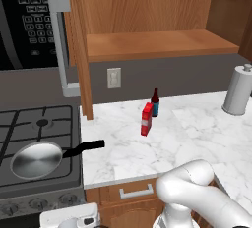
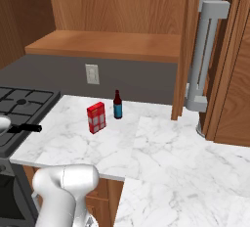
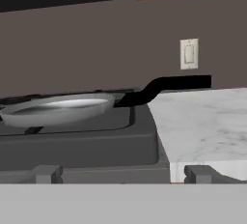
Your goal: Pick the pan from the cabinet and place it on the stove. Then turn on the stove burner for the pan.
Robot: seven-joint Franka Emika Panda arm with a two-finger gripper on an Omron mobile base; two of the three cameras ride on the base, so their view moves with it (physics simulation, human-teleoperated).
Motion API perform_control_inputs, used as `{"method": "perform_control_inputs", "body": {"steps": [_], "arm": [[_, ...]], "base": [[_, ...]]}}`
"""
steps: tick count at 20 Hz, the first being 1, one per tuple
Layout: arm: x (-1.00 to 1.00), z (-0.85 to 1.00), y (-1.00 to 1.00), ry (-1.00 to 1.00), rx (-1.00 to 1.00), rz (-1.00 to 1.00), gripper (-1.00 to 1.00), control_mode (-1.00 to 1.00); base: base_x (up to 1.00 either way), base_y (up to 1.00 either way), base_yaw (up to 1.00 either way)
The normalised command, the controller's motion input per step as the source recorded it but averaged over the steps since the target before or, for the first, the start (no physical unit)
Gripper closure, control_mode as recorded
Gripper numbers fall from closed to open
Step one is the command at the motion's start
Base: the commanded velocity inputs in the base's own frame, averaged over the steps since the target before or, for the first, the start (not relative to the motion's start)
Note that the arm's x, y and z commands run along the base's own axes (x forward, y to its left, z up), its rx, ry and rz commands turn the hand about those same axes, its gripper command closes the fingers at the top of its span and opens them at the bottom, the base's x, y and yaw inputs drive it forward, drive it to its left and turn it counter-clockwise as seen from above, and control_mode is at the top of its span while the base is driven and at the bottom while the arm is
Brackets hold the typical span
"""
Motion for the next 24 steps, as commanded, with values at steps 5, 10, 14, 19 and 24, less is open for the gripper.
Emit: {"method": "perform_control_inputs", "body": {"steps": [5,10,14,19,24], "arm": [[0.11,-0.12,0.0,0.01,0.0,0.0,-1.0,-1.0],[0.16,-0.11,0.02,0.01,0.0,0.0,-1.0,-1.0],[0.17,-0.14,0.05,0.01,0.0,0.0,-1.0,-1.0],[0.12,-0.14,0.03,0.0,0.0,0.0,-1.0,-1.0],[0.08,-0.17,0.01,0.0,0.0,0.0,-1.0,-1.0]], "base": [[0.0,0.0,0.0],[0.0,0.0,0.0],[0.0,0.0,0.0],[0.0,0.0,0.0],[0.0,0.0,0.0]]}}
